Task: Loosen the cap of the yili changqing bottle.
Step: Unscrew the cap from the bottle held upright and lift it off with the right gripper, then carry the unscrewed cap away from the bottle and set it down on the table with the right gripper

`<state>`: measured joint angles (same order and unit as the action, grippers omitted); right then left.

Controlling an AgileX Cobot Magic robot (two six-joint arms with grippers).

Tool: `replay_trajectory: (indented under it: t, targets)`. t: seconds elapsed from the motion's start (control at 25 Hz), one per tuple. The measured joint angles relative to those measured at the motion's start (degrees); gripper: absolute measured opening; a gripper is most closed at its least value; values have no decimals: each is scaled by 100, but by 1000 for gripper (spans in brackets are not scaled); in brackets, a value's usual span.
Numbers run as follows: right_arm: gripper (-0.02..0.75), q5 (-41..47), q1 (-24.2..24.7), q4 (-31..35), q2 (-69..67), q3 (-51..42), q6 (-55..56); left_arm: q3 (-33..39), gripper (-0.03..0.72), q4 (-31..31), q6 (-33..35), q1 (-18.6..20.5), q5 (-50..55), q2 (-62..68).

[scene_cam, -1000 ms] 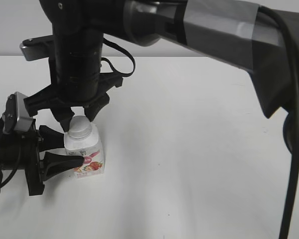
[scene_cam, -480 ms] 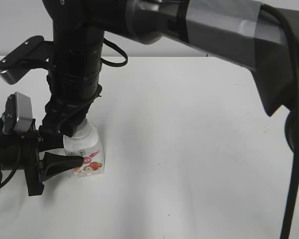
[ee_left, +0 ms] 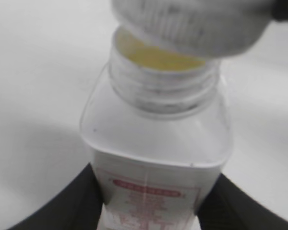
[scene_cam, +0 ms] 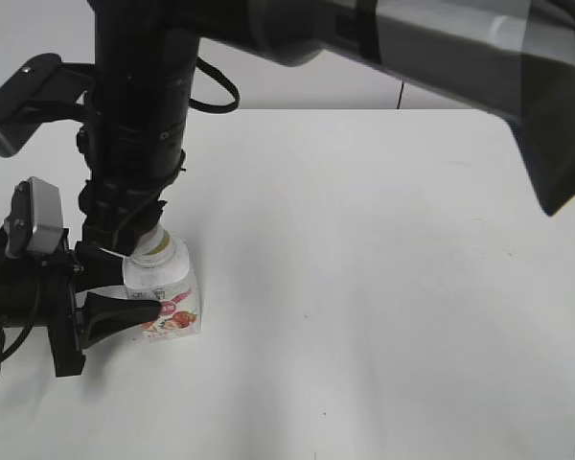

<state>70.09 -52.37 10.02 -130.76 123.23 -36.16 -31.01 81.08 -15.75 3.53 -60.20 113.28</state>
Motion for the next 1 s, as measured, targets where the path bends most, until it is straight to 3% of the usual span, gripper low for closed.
replay_trajectory:
  t: [0.24,0.44,0.56,1.0]
  targets:
    - [382,0,0,-118,186,0,171,0,358,0,-4,0,0,0]
    - [382,0,28,-856,325,0,1329,0,358,0,-4,0,0,0]
    - [382,0,153,-935,390,0,1854,0,358,0,-4,0,0,0]
    - [382,0,1347,-890,732,0,2935,0,358,-5,-4,0,5,0]
